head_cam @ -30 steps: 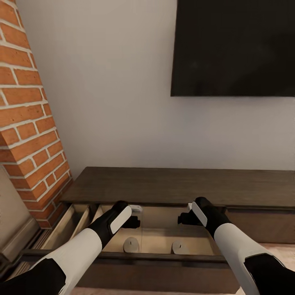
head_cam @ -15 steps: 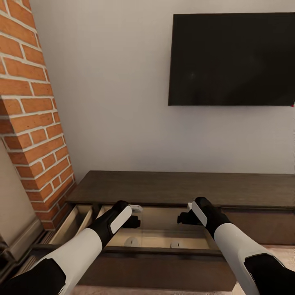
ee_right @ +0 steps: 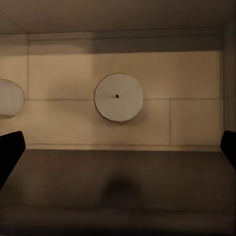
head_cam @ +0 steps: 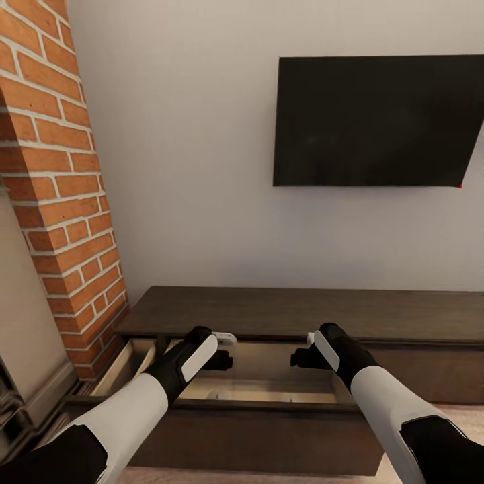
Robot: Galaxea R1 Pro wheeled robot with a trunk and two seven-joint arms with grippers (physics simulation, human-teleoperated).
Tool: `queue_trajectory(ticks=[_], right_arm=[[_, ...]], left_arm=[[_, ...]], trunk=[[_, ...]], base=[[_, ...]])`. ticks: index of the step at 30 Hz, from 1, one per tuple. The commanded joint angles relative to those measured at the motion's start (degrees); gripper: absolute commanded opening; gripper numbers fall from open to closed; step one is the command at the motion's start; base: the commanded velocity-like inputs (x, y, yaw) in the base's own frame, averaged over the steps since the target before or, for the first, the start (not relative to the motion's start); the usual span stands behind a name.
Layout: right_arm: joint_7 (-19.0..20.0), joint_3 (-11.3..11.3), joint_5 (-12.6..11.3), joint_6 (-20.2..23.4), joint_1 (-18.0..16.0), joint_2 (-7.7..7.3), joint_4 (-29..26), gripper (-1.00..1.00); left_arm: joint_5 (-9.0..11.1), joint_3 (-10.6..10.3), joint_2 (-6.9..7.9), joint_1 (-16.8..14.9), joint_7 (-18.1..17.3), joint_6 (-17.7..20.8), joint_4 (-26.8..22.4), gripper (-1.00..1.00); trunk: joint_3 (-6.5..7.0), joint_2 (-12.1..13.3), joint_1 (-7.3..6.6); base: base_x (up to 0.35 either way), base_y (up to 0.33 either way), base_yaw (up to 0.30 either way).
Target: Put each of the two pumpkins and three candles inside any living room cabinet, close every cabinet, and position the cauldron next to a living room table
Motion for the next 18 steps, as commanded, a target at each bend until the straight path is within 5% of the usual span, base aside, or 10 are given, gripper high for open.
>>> queue_trajectory(ticks=[1, 8, 14, 18], right_arm=[[-0.46, 0.40, -0.61, 0.18, -0.03, -0.06, -0.10, 1.00], [-0.45, 0.12, -0.61, 0.13, -0.03, -0.13, -0.89, 1.00], [-0.44, -0.38, -0.71, 0.17, 0.23, -0.25, -8.88, 1.00], [-0.50, -2.79, -0.70, 0.55, 0.67, -0.30, -15.45, 1.00]], left_arm=[[0.61, -0.24, 0.03, -0.05, 0.57, 0.05, -0.22, 1.00], [0.42, -0.24, 0.18, 0.02, 1.02, 0.16, -3.96, 1.00], [0.50, -0.24, 0.27, 0.13, 6.32, 0.23, -9.39, 1.00], [0.61, -0.20, 0.35, 0.22, 8.23, 0.55, -14.79, 1.00]], trunk=[[0.12, 0.39, -0.24], [1.37, 3.19, -1.78], [2.45, 5.60, -3.10], [3.17, 7.20, -3.97]], base=[[-0.019, 0.000, 0.000], [-0.007, 0.000, 0.000], [0.000, 0.000, 0.000], [0.000, 0.000, 0.000]])
